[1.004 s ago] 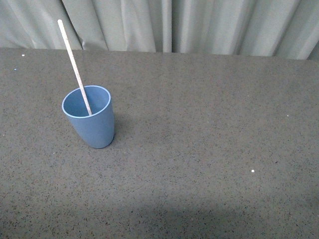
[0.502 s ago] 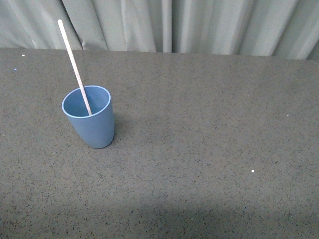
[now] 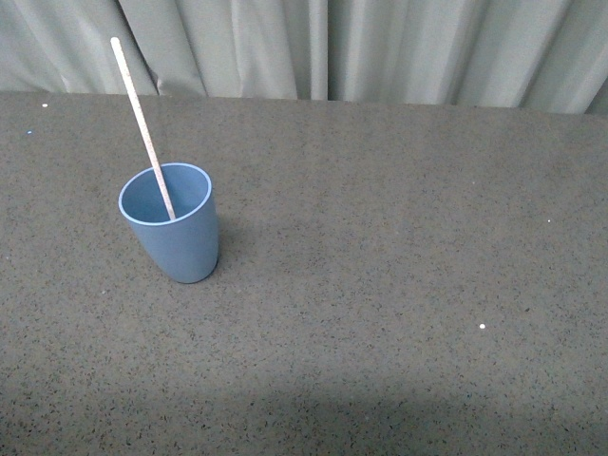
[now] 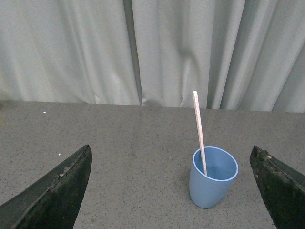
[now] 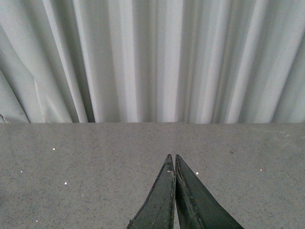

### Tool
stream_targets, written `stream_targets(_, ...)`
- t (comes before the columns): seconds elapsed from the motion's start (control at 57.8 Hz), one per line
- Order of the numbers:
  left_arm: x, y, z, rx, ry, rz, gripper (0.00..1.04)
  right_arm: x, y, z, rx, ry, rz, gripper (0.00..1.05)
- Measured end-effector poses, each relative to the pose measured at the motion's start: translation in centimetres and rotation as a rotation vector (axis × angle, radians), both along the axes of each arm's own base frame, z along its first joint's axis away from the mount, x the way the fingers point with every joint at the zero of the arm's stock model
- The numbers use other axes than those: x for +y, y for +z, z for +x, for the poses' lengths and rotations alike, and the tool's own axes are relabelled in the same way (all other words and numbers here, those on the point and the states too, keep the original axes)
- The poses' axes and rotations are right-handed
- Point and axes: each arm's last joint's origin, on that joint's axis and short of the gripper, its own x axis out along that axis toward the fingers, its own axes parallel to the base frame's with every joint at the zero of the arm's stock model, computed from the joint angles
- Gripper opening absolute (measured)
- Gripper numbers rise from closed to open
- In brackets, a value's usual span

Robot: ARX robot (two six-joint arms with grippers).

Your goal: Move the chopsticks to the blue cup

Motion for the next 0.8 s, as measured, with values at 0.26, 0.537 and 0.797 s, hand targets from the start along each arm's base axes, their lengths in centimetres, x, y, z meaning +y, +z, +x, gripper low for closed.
stream_targets(0.26,0.0,0.0,0.0,0.000,0.000,0.000,0.98,0.0,0.0,-0.4,0.000,0.000,0.000,0.01)
stream_targets(0.537,0.0,0.0,0.0,0.000,0.000,0.000,0.98,0.0,-0.3,-1.5,0.006,0.002,0.000,0.01)
stream_targets(0.797,0.0,0.0,0.0,0.000,0.000,0.000,0.98,0.0,-0.3,-1.5,0.006,0.003,-0.001,0.41)
